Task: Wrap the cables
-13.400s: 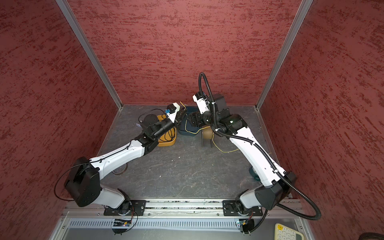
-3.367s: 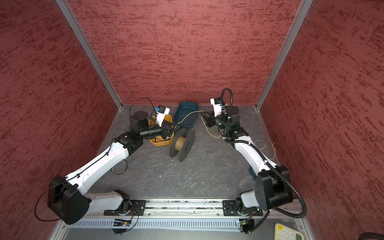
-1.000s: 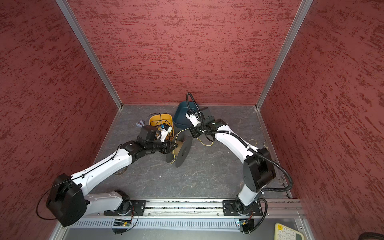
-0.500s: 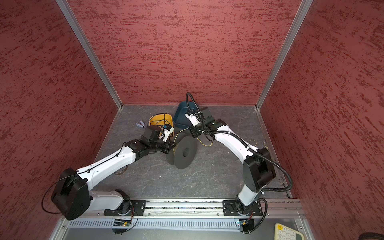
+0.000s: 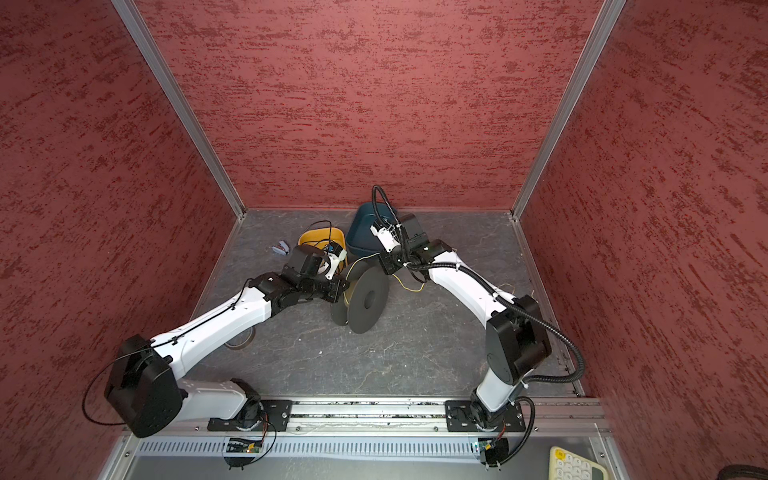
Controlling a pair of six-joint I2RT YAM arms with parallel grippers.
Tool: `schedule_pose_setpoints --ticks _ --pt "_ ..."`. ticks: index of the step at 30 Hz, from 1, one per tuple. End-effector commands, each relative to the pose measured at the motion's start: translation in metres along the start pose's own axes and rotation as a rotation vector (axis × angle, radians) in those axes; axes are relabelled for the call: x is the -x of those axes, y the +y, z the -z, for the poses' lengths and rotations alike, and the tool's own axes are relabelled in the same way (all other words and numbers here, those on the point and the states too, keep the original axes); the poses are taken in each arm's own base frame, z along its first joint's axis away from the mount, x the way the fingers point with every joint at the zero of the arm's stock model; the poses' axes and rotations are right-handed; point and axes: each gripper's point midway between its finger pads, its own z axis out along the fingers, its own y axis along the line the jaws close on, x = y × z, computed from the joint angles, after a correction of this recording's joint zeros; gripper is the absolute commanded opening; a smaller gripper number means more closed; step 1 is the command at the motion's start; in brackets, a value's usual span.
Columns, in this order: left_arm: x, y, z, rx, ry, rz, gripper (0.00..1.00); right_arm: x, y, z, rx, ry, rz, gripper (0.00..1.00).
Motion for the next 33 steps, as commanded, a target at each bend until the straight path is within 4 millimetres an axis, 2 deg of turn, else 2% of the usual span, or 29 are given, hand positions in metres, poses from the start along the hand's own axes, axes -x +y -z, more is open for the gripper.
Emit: schedule_pose_setpoints --ticks 1,2,4,8,14,18,25,33 --pt "0.037 -0.002 0.022 0.052 -0.087 -0.015 0.00 0.017 0.002 0.007 -0.002 -0.076 0.003 0.38" --pt "0.042 -0.001 0.026 0.067 -0.094 -0.017 0.00 0.021 0.004 0.011 0.008 -0.092 0.001 0.50" --pt "0.052 -0.002 0.033 0.082 -0.109 -0.027 0.00 0.029 0.007 0.018 0.013 -0.126 -0.003 0.67" --pt "0.069 -0.002 0.044 0.120 -0.137 -0.034 0.00 0.041 0.014 0.040 0.030 -0.194 0.009 0.85" --pt "0.096 0.005 0.061 0.219 -0.202 -0.071 0.00 0.042 0.026 0.058 0.078 -0.181 0.002 0.87" --pt "0.117 0.004 0.071 0.247 -0.256 -0.108 0.00 0.041 0.023 0.064 0.053 -0.151 -0.020 0.86" --pt "0.144 0.008 0.081 0.297 -0.315 -0.166 0.00 0.032 0.000 0.059 -0.076 -0.094 0.008 0.82" --pt "0.178 0.017 0.095 0.307 -0.417 -0.161 0.00 0.023 -0.003 0.057 -0.084 -0.015 -0.017 0.80"
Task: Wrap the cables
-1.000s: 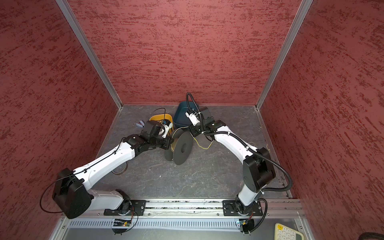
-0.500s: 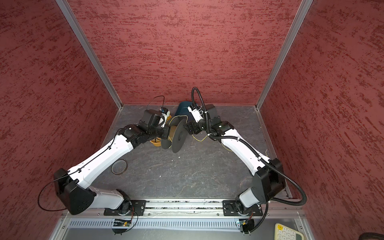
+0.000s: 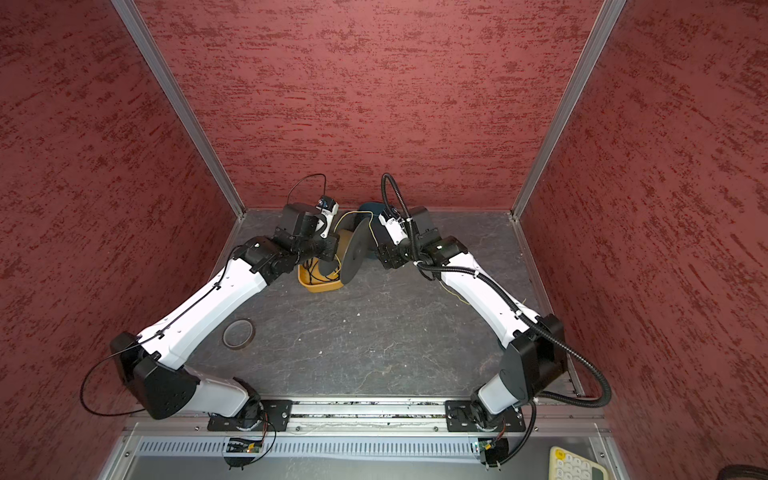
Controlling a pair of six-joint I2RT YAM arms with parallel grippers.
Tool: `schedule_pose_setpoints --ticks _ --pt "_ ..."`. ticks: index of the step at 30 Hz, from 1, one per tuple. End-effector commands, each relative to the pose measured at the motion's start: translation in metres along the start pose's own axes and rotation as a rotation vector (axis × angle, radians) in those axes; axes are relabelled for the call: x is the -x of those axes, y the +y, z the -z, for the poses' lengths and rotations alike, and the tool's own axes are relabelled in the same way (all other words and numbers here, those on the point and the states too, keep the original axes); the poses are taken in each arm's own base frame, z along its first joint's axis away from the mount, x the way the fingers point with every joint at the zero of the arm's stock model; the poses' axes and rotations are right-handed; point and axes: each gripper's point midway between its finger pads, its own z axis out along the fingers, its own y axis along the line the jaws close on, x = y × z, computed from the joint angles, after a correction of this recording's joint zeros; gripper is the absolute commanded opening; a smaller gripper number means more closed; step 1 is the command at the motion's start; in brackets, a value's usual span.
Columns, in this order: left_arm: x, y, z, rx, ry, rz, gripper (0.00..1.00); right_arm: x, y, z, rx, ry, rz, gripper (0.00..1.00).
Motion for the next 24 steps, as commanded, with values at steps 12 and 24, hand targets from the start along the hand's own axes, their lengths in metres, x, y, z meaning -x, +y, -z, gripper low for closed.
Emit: schedule_pose_setpoints --ticks 12,24 --pt "0.070 0.014 0.012 0.043 -0.229 -0.017 0.00 -0.012 -0.001 -0.016 0.006 0.113 -0.011 0.76" --pt "0.073 0.018 0.019 0.020 -0.249 0.026 0.00 -0.020 -0.005 -0.049 0.013 0.156 -0.076 0.56"
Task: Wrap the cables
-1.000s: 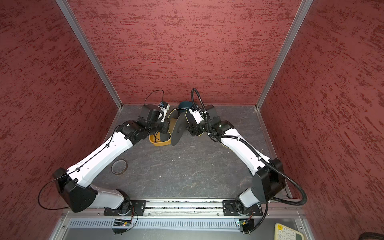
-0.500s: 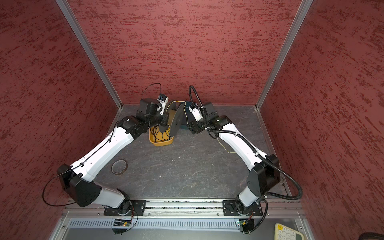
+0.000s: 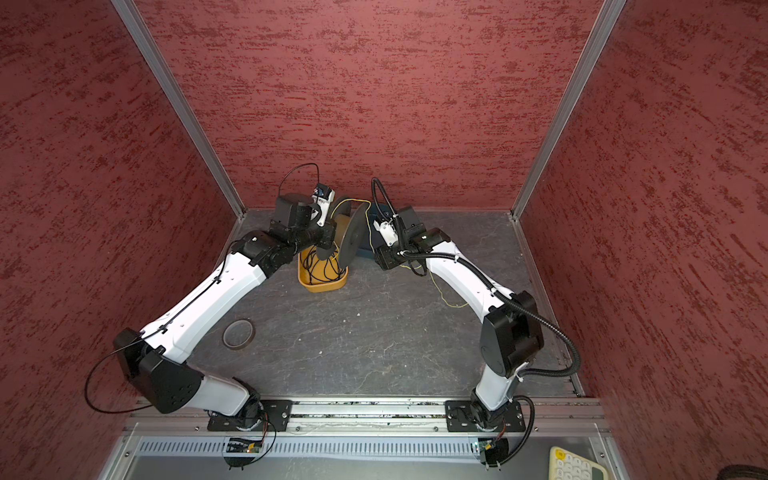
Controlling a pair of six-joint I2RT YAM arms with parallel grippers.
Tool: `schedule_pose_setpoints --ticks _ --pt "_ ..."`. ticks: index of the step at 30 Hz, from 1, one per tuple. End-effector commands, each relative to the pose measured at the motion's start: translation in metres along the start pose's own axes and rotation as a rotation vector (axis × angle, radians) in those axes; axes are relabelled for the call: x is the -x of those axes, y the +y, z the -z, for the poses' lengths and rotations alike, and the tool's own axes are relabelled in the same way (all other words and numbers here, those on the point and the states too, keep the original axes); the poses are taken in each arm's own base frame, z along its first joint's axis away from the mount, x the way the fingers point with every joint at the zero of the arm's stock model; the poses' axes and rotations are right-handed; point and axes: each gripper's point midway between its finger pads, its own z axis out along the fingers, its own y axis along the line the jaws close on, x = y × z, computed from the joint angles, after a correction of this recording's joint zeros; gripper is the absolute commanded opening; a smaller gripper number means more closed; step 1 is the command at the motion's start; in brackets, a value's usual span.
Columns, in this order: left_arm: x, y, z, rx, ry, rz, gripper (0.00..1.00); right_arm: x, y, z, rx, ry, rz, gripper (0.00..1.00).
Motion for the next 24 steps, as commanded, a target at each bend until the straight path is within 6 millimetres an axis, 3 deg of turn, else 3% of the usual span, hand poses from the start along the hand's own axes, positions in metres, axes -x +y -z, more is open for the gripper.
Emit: schedule_pose_setpoints --ticks 1,5,8,18,24 --pt "0.046 0.005 0.020 -0.009 -0.164 0.056 0.00 0.010 -0.002 -0.001 -0.018 -0.023 -0.009 0.50" --pt "0.045 0.007 0.027 -0.015 -0.178 0.069 0.00 0.017 -0.011 0.004 -0.073 -0.060 -0.015 0.17" --pt "0.044 0.007 0.031 -0.034 -0.185 0.089 0.00 0.028 -0.013 0.015 -0.096 -0.116 -0.011 0.00" --pt "0.019 0.013 0.029 -0.073 -0.149 0.182 0.00 0.066 -0.006 0.061 -0.106 -0.356 0.040 0.00" --pt "0.016 0.015 0.035 -0.082 -0.141 0.196 0.00 0.071 -0.008 0.070 -0.109 -0.387 0.037 0.00"
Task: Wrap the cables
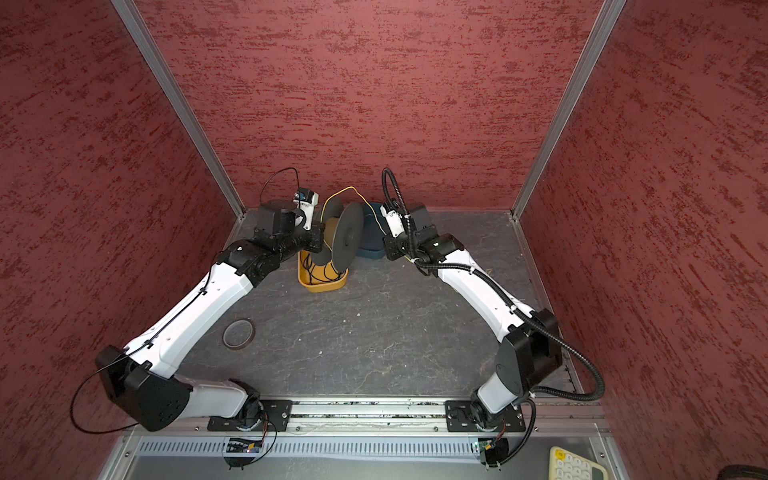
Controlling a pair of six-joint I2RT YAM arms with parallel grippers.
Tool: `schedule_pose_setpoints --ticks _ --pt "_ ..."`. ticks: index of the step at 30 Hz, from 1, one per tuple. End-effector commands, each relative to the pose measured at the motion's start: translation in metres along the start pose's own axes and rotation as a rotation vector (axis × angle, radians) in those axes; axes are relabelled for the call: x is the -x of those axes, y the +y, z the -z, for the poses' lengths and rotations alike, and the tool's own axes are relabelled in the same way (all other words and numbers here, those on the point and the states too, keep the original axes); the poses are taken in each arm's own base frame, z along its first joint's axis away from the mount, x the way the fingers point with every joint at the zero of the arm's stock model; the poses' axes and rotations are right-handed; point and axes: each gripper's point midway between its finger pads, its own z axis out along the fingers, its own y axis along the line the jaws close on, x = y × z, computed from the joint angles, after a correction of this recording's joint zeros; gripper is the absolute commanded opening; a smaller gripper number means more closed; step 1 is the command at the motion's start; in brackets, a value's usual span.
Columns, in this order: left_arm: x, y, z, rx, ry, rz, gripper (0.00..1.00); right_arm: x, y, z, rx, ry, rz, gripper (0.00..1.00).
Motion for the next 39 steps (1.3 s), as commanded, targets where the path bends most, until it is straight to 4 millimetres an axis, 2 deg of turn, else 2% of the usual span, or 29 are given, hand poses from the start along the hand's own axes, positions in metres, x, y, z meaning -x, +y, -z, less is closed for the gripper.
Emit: schedule_pose_setpoints --ticks 1,6,11,14,18,23,27,34,39 --pt "0.031 -0.007 0.023 -0.053 -0.117 0.037 0.00 0.027 -0.003 0.012 -0.020 -0.113 0.016 0.00" --pt "0.025 -0.009 0.027 -0.091 -0.116 0.054 0.00 0.035 -0.010 0.015 -0.047 -0.152 0.011 0.00" --pt "0.014 -0.017 0.025 -0.167 -0.090 0.064 0.00 0.055 -0.025 0.018 -0.068 -0.220 -0.037 0.00" --pt "0.012 -0.022 0.027 -0.261 -0.068 0.122 0.00 0.065 -0.037 0.012 -0.036 -0.238 -0.081 0.00" --pt "0.022 -0.022 0.041 -0.362 -0.094 0.194 0.00 0.067 -0.056 -0.006 0.025 -0.236 -0.138 0.00" --pt "0.040 -0.019 0.060 -0.447 -0.150 0.254 0.00 0.050 -0.063 -0.034 0.070 -0.197 -0.158 0.00" --pt "0.054 -0.015 0.074 -0.510 -0.213 0.291 0.00 0.027 -0.062 -0.054 0.099 -0.152 -0.169 0.00" --pt "0.073 0.022 0.084 -0.449 -0.331 0.410 0.00 -0.004 -0.049 -0.058 0.176 -0.162 -0.232 0.00" --pt "0.090 0.042 0.081 -0.432 -0.407 0.523 0.00 -0.024 -0.028 -0.063 0.229 -0.168 -0.262 0.00"
